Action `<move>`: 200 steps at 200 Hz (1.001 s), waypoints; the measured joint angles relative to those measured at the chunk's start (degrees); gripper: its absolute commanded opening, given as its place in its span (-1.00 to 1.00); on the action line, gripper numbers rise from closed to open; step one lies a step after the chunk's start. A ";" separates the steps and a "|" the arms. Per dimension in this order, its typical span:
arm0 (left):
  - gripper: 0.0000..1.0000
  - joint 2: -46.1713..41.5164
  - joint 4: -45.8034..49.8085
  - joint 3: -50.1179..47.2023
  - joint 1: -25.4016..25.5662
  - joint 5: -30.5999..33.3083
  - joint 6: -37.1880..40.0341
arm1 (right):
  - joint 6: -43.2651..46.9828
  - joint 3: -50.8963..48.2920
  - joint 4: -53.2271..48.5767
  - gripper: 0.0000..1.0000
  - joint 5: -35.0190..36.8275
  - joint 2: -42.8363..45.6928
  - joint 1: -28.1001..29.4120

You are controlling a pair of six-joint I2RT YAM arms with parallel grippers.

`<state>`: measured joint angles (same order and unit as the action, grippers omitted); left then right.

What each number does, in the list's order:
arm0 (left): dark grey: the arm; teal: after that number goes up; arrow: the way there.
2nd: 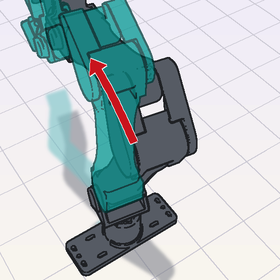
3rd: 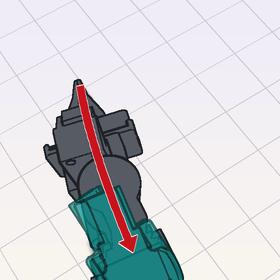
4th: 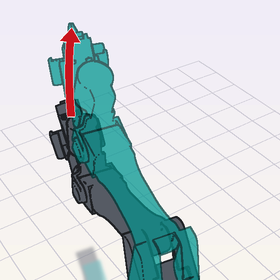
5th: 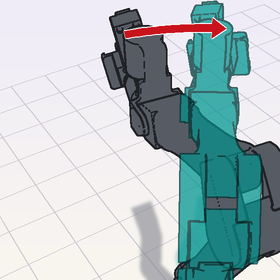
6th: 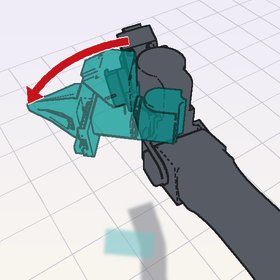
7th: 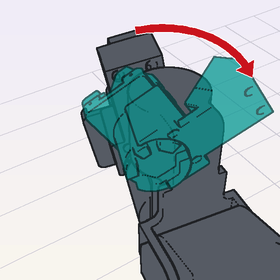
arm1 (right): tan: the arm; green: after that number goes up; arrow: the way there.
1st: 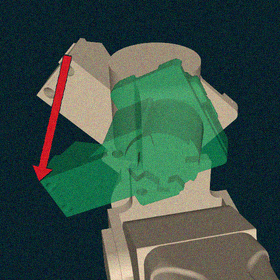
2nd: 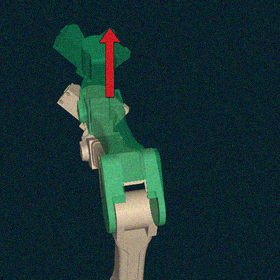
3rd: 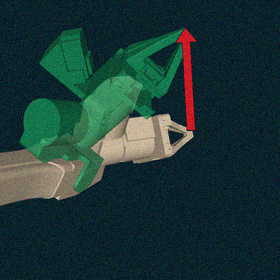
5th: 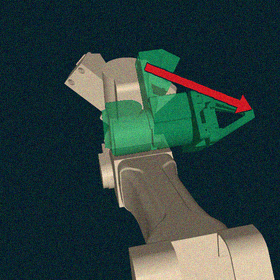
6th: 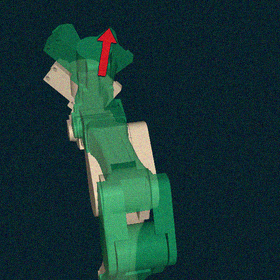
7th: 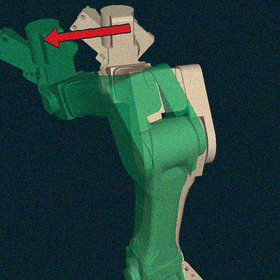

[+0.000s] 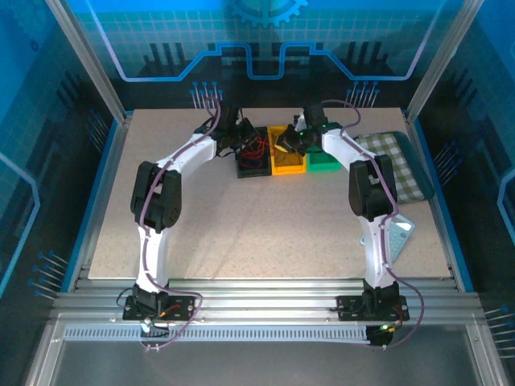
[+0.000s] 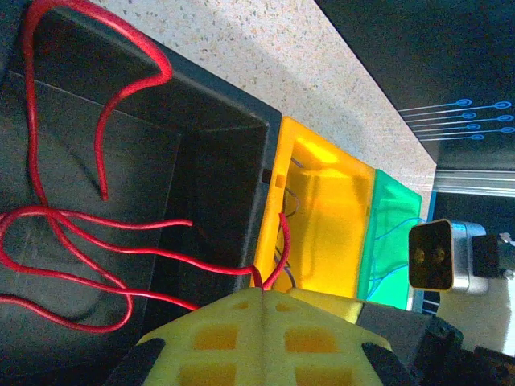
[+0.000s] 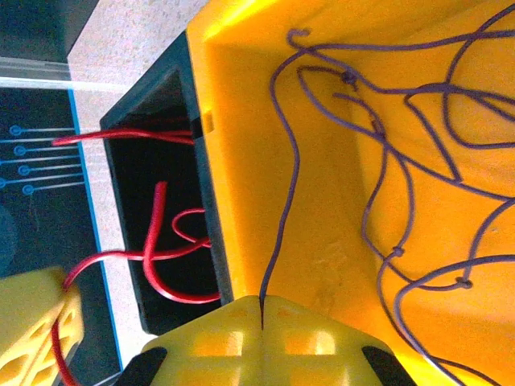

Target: Untangle the cables

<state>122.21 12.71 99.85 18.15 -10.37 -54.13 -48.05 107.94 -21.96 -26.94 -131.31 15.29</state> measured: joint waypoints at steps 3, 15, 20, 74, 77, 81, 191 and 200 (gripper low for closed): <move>-1.00 -0.17 -0.04 -0.24 -0.02 0.00 0.00 | -0.02 -0.02 0.02 -1.00 0.13 0.00 -0.04; -1.00 -1.09 -0.48 -1.40 -0.17 0.02 -0.02 | -0.17 -0.28 0.22 -1.00 1.14 0.02 -0.52; -1.00 -1.49 -0.66 -1.88 -0.28 0.00 -0.04 | -0.17 -0.37 0.17 -1.00 1.51 0.02 -0.76; -1.00 -5.57 -2.40 -6.38 -3.91 0.46 -1.49 | -0.13 -1.75 0.00 -1.00 4.68 0.02 -2.91; -1.00 -5.66 -2.38 -6.43 -4.11 0.50 -1.49 | -0.13 -1.81 0.02 -1.00 4.74 0.02 -2.93; -1.00 -5.73 -2.43 -6.49 -4.42 0.55 -1.46 | -0.13 -1.88 0.02 -1.00 4.83 0.02 -2.93; -0.38 2.71 3.85 5.01 0.24 6.05 1.88 | 0.81 -2.21 0.22 -0.64 4.87 0.13 -2.54; -0.33 2.95 5.05 5.03 0.66 6.80 2.32 | 0.87 -2.21 0.22 -0.59 4.90 0.26 -2.32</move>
<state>125.16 17.76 104.88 18.81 -3.57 -51.81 -47.18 105.73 -21.74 -22.04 -131.04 12.97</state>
